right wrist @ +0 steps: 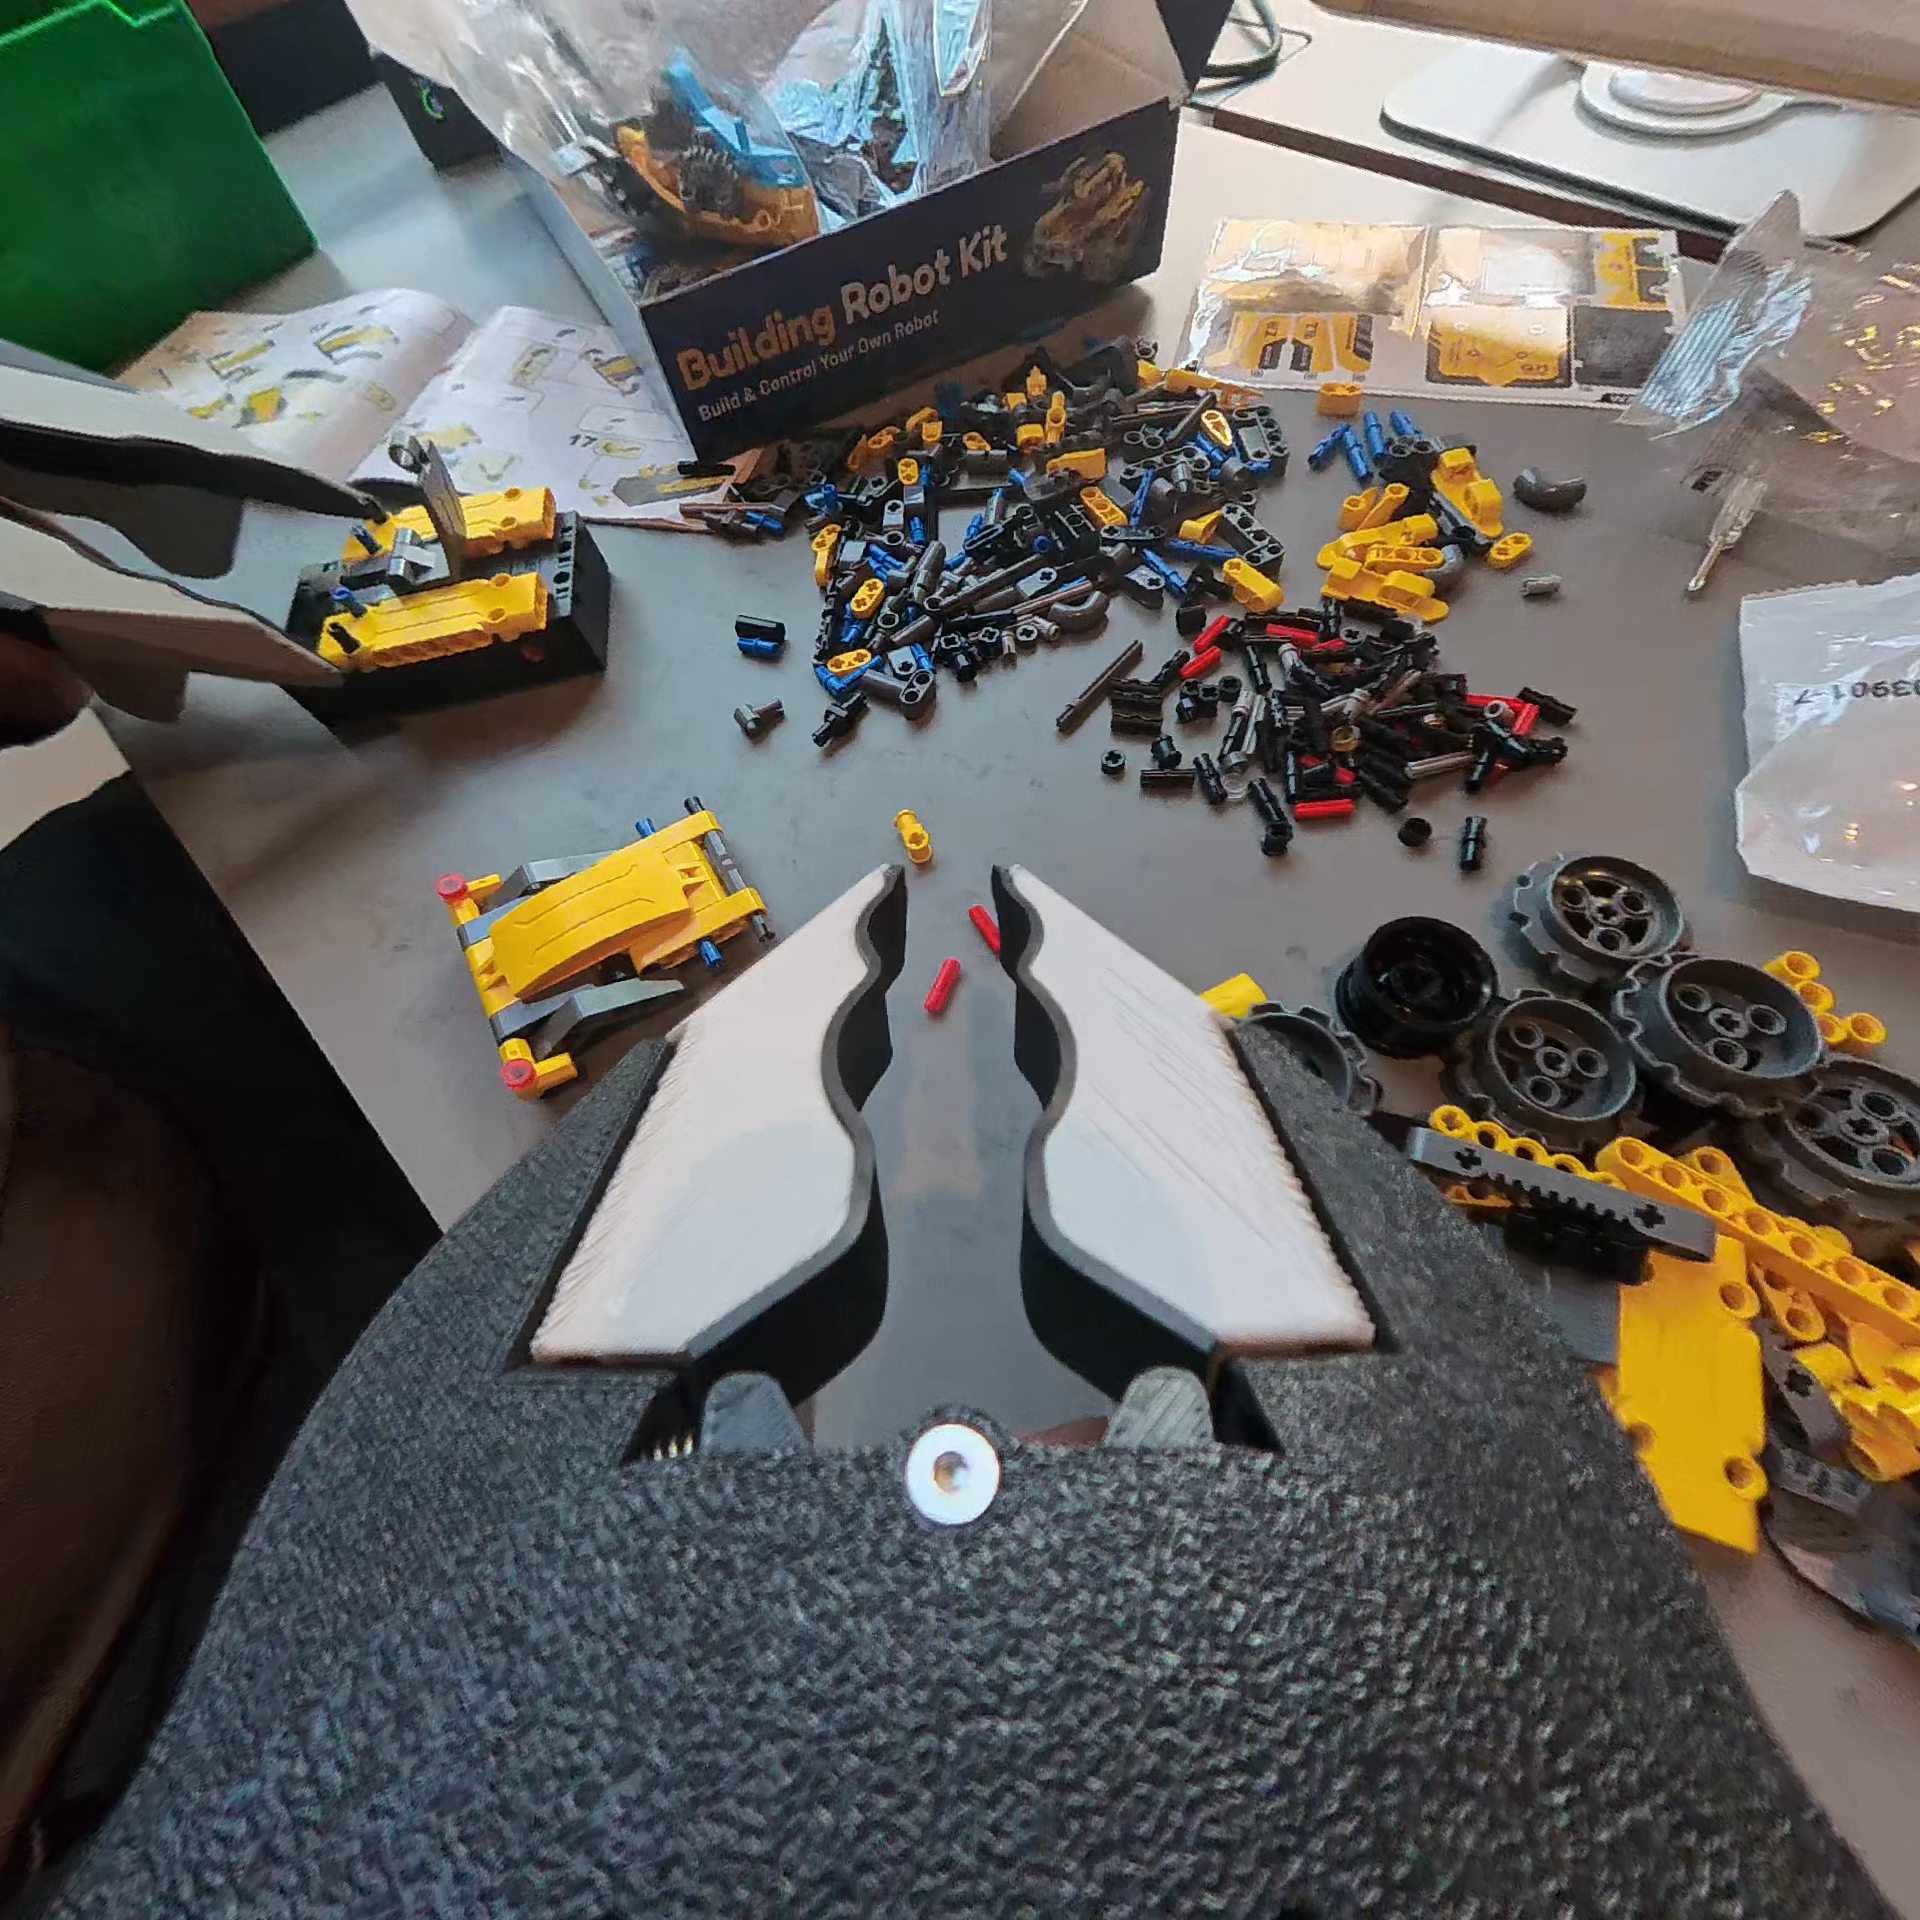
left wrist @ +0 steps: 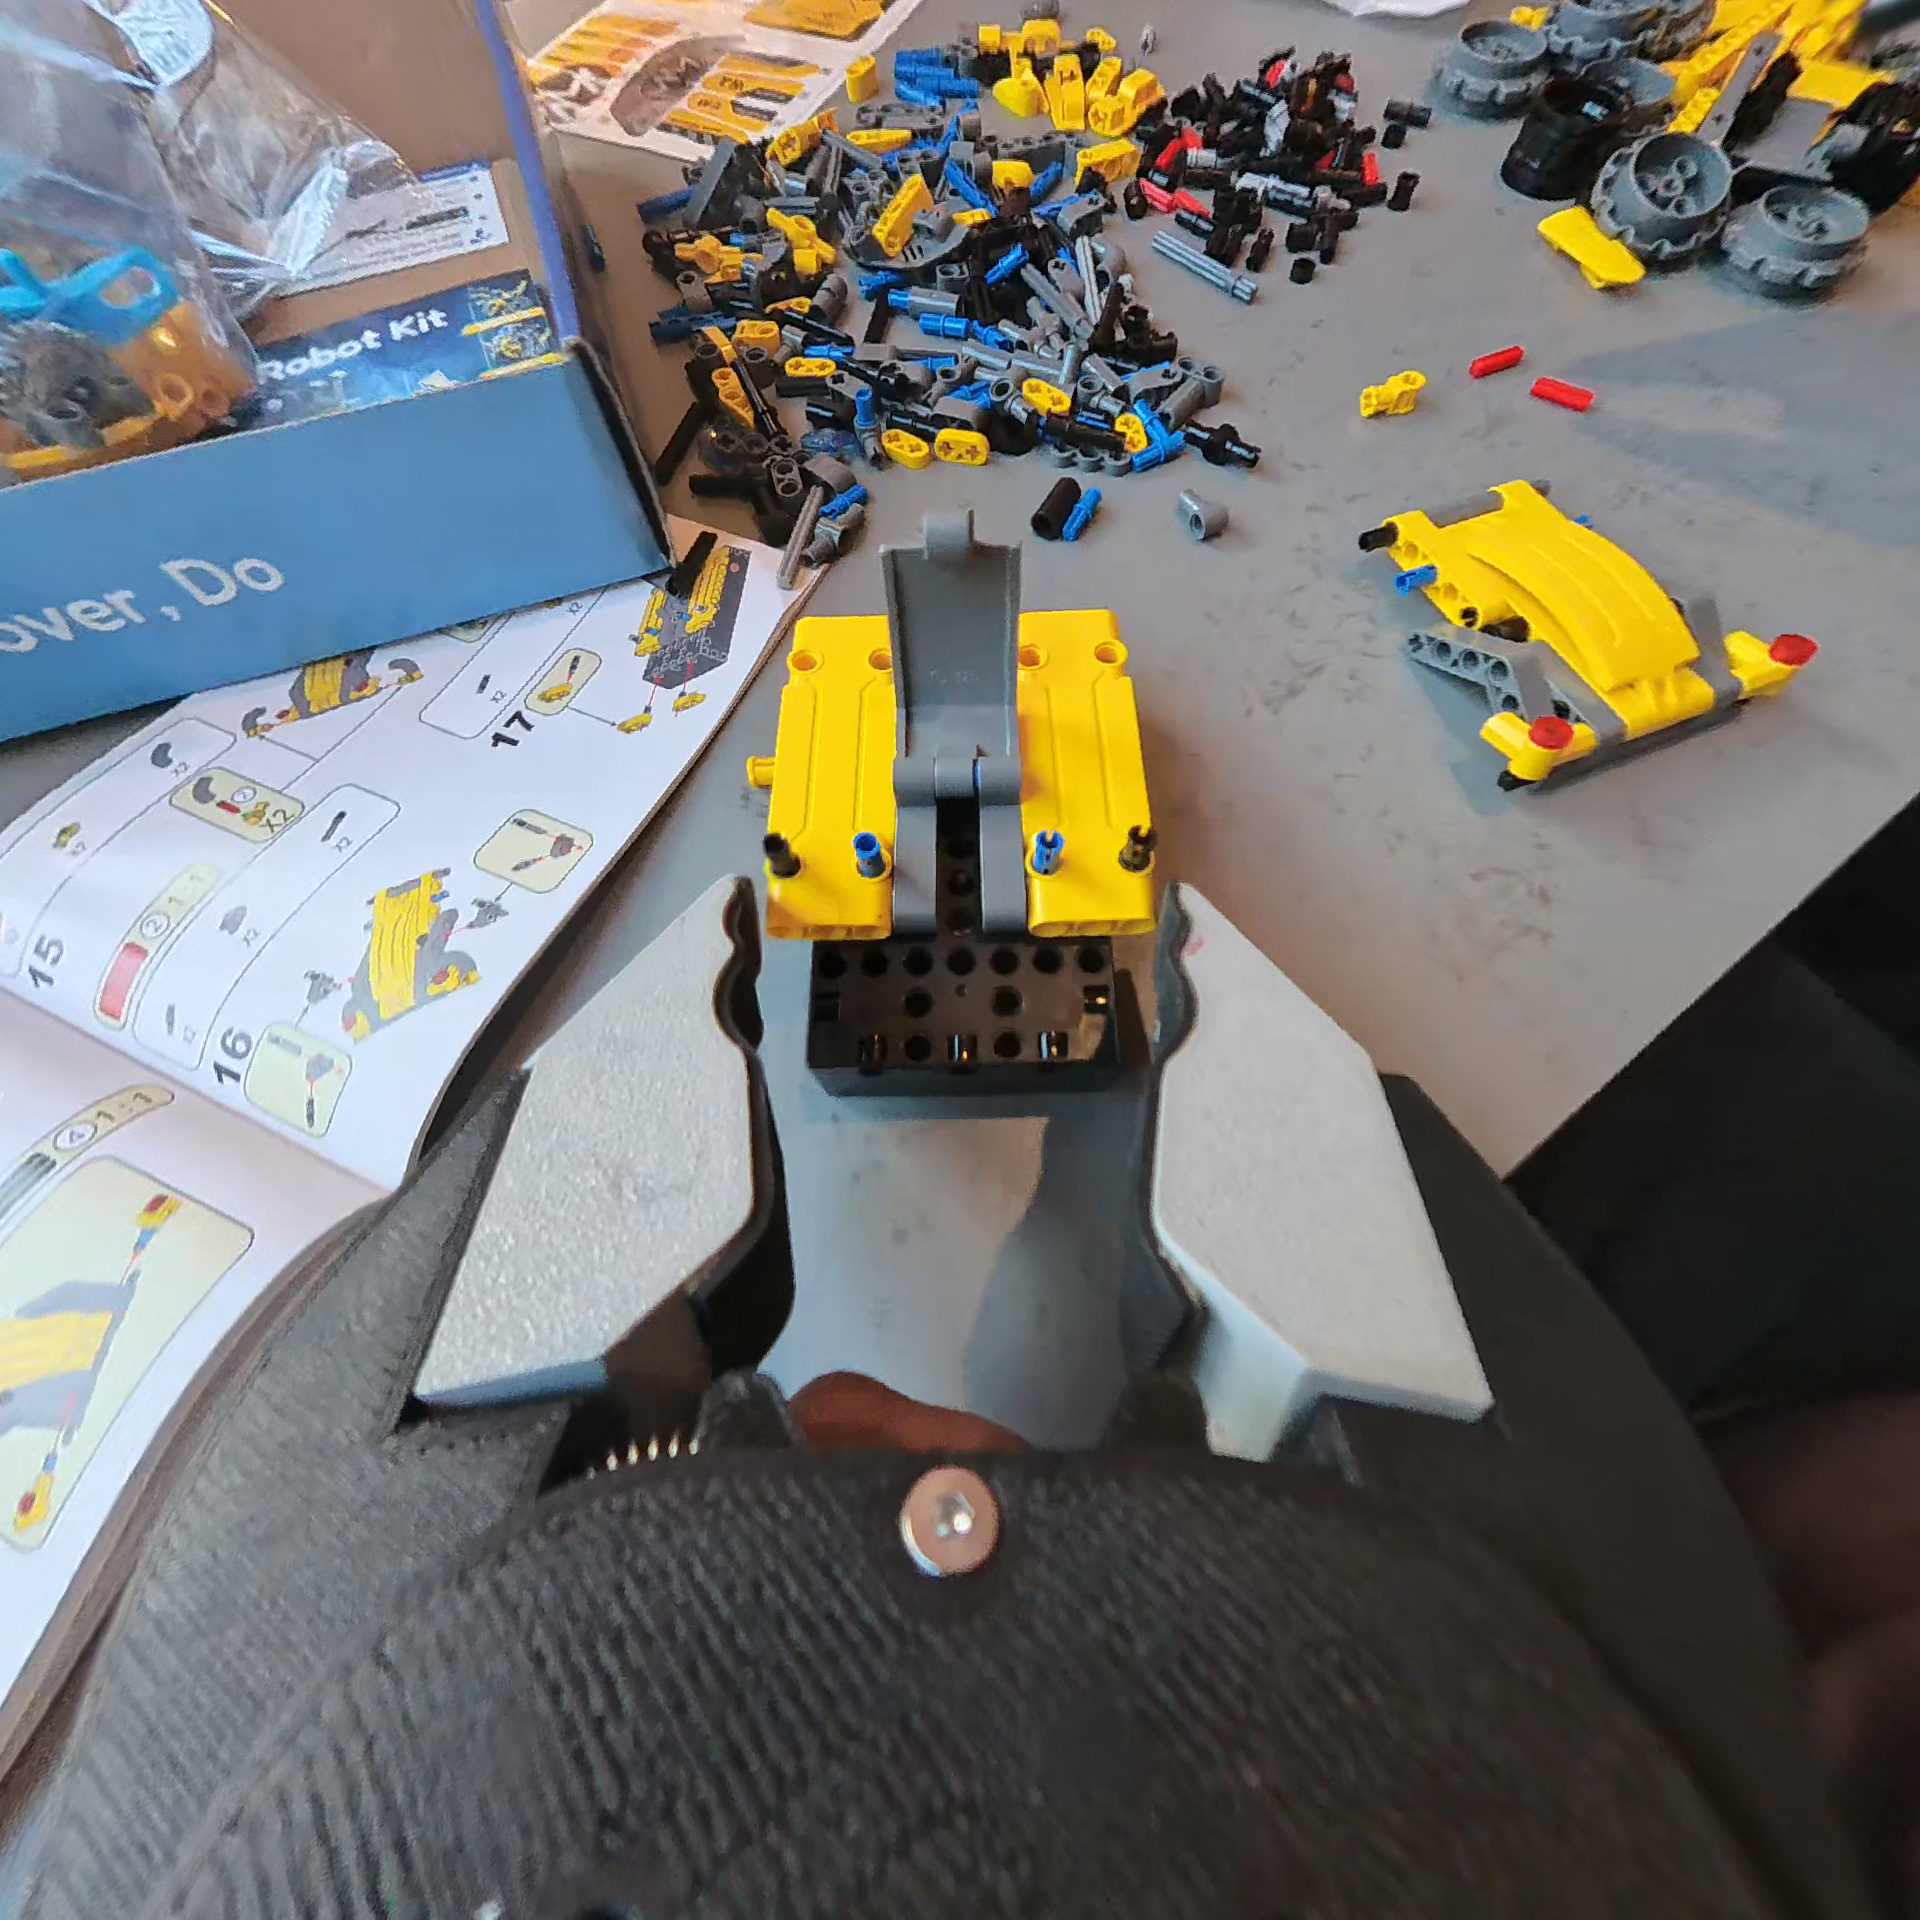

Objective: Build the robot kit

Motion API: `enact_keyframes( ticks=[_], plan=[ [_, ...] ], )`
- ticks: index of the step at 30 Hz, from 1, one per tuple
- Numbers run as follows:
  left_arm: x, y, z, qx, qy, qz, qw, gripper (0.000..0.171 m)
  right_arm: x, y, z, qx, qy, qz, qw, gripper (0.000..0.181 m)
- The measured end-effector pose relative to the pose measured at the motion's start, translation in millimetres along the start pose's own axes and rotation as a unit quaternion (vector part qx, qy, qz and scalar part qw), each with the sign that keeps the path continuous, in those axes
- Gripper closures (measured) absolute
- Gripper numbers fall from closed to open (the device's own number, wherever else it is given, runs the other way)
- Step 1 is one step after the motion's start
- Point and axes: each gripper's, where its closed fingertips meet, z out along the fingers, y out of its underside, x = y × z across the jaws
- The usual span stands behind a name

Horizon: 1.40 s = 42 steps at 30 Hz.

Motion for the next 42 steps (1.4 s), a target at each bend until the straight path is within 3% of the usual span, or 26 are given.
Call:
enact_keyframes(
  ticks=[12,24,32,36,42],
  plan=[
    [-26,1,-45,0.116,0.018,0.013,0.993,0.104,-14,-4,36,-0.041,0.004,-0.045,0.998,0.163],
    [-28,4,-46,0.122,0.072,-0.002,0.990,0.119,-20,-24,72,0.019,0.039,-0.078,0.996,0.167],
    [-27,4,-45,0.116,0.103,-0.033,0.987,0.124,-9,-31,87,-0.001,0.028,-0.052,0.998,0.164],
    [-28,4,-43,0.110,0.115,-0.050,0.986,0.124,-16,-57,115,-0.021,-0.008,-0.076,0.997,0.163],
    [-28,4,-44,0.109,0.125,-0.061,0.984,0.124,-31,-78,191,-0.103,-0.048,-0.126,0.986,0.163]
  ],
)
